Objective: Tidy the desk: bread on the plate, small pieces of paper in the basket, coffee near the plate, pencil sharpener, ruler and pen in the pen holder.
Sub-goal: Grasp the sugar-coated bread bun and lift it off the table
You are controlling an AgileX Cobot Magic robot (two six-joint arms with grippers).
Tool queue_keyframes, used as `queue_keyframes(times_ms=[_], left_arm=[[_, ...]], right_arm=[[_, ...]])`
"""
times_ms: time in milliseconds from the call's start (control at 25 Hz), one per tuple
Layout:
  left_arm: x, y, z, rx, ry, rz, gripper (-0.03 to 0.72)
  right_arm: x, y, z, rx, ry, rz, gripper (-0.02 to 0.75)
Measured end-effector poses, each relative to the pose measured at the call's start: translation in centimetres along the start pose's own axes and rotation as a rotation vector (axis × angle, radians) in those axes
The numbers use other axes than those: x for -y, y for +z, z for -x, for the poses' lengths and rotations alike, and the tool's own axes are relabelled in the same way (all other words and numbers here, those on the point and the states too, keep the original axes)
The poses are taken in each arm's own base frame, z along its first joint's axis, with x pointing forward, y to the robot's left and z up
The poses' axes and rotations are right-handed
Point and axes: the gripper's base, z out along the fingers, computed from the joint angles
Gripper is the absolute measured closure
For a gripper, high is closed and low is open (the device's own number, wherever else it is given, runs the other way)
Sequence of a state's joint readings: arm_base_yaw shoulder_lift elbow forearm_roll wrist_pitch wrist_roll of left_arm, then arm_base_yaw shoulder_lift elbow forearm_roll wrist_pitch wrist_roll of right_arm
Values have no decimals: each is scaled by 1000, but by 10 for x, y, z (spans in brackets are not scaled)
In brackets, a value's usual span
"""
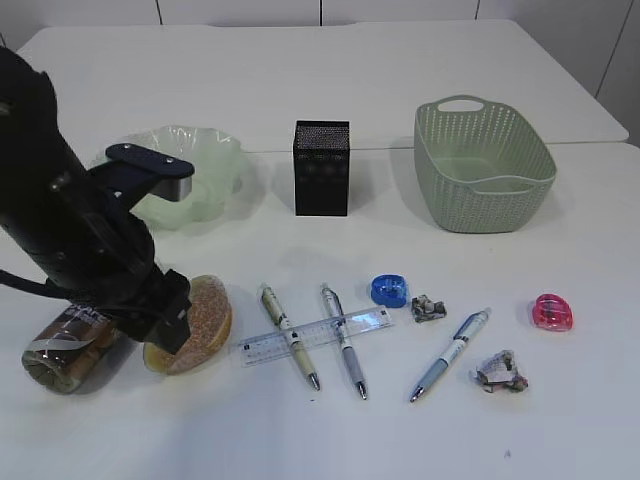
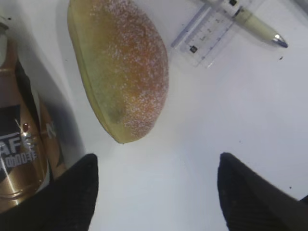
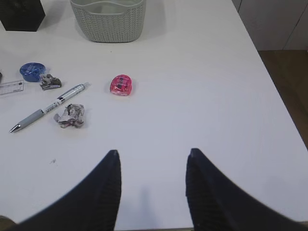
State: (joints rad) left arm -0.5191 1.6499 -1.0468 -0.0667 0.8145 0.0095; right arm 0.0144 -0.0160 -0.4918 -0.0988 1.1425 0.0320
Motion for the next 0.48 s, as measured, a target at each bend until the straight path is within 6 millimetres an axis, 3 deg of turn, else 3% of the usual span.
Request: queue_keyframes(times_ms=[240,480], left_arm=[[-1,16,15,-5,3,13,129],[-4,34,17,-34,26,39,126]], right_arm=[[0,0,0,0,0,0,379],[0,0,0,0,1,2,379]])
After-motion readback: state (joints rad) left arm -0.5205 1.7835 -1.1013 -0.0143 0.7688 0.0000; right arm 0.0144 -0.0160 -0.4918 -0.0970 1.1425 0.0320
